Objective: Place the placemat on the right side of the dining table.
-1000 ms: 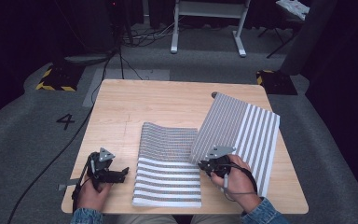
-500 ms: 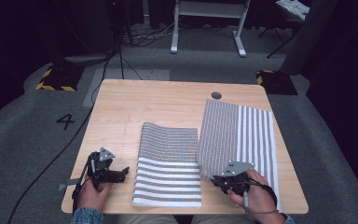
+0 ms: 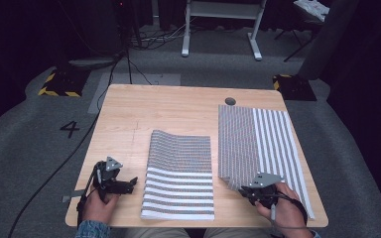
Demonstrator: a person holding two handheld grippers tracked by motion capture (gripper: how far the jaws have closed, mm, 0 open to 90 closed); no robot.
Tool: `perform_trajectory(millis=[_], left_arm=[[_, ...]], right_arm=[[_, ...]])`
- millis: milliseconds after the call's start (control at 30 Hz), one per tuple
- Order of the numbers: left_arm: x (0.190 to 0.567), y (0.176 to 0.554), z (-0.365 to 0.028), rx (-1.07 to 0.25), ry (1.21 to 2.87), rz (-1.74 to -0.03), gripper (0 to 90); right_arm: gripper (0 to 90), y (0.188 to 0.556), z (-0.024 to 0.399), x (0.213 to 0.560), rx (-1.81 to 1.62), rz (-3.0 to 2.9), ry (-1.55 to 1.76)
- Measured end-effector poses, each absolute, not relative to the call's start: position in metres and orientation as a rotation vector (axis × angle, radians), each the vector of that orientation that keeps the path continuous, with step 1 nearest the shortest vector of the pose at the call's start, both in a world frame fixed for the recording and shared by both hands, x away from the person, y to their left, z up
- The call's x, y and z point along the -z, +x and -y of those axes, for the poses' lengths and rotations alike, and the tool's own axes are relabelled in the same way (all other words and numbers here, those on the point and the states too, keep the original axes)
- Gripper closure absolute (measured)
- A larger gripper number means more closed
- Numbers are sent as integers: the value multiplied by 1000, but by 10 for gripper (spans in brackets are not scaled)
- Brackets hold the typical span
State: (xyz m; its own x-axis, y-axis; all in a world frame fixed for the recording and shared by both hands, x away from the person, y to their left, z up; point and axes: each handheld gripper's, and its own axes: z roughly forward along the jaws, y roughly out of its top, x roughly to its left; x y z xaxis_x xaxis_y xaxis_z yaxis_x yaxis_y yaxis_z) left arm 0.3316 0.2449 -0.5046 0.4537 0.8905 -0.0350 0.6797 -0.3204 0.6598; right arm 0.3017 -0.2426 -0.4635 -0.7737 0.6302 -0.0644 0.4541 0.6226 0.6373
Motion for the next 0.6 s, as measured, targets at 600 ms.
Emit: perform_trajectory(millis=[600], left_arm=[[505,332,-245,-455,2102,-1308,2]], right_arm=[[824,286,256,473,-984,-2493,931]])
